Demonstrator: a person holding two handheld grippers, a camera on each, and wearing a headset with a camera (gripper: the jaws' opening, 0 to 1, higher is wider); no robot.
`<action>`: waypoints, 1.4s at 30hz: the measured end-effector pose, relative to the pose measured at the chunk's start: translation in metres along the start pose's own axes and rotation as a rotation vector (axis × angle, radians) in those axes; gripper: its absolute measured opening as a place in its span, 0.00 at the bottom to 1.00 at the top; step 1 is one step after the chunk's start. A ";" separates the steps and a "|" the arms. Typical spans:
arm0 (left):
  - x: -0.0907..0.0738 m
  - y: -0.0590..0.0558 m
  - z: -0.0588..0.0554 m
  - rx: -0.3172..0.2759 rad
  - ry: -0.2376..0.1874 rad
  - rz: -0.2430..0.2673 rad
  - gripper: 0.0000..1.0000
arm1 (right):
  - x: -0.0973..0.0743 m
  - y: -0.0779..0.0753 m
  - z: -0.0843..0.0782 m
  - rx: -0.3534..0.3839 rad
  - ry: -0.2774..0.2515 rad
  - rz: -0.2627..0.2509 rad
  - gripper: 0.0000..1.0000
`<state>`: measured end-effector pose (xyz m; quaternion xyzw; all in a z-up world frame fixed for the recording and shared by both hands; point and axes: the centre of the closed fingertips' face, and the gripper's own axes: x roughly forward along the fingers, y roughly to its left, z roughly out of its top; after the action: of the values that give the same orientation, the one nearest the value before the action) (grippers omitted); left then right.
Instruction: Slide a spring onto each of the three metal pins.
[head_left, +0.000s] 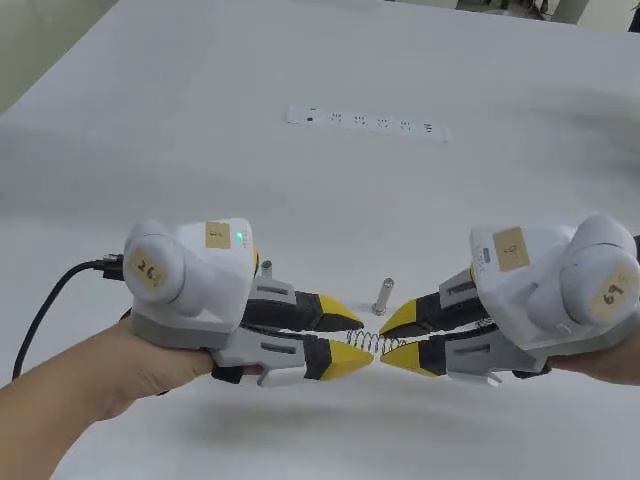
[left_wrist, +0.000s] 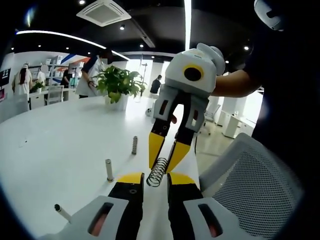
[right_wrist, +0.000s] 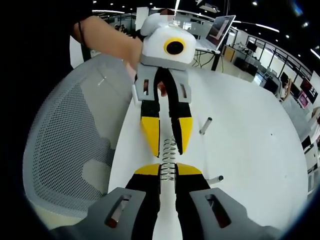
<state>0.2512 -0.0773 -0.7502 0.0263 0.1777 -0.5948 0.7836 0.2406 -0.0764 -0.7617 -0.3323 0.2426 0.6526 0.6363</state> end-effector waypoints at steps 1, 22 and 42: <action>0.000 0.000 0.000 0.001 0.000 -0.001 0.09 | 0.000 0.000 0.001 -0.003 -0.003 0.002 0.07; 0.002 -0.007 0.003 0.002 -0.009 -0.025 0.02 | -0.001 0.003 -0.001 -0.030 -0.005 0.003 0.08; -0.002 -0.011 0.004 -0.005 -0.007 -0.032 0.01 | -0.002 0.007 0.004 -0.024 -0.024 -0.001 0.09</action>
<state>0.2417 -0.0797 -0.7444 0.0196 0.1769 -0.6069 0.7746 0.2332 -0.0754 -0.7584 -0.3320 0.2269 0.6591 0.6355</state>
